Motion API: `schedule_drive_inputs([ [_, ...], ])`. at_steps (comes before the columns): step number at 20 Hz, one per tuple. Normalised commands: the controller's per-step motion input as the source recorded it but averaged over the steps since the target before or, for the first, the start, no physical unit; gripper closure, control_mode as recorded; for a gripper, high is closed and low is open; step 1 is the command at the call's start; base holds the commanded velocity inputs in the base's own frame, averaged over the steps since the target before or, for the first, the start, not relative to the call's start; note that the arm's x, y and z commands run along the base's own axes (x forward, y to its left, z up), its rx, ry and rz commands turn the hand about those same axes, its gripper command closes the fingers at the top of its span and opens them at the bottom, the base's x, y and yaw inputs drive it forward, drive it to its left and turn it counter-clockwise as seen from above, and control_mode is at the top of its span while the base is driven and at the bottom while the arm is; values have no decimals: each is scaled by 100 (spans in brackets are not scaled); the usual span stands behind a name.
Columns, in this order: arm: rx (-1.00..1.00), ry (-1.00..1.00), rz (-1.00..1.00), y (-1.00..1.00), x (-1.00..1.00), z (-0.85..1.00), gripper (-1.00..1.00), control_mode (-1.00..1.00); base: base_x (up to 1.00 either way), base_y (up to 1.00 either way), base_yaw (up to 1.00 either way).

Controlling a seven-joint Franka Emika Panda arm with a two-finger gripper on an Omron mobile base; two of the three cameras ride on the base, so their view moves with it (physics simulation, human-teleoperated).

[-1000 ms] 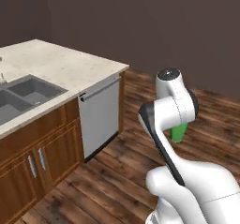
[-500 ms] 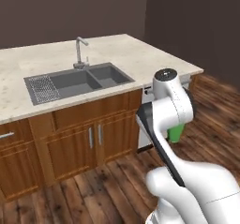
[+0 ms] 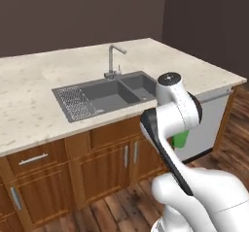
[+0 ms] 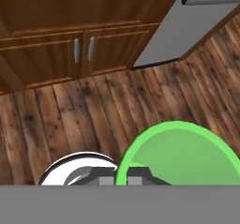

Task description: Pick the cup and bowl from the counter and place them on the counter next to the sink.

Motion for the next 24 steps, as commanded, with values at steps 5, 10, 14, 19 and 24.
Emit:
schedule_drive_inputs([
  [5,0,0,0,0,0,0,100,100,100,89,19],
  [10,0,0,0,0,0,0,100,100,81,60,34],
  [14,0,0,0,0,0,0,100,100,51,28,28],
  [19,0,0,0,0,0,0,100,100,38,26,1],
  [24,0,0,0,0,0,0,100,100,69,22,4],
])
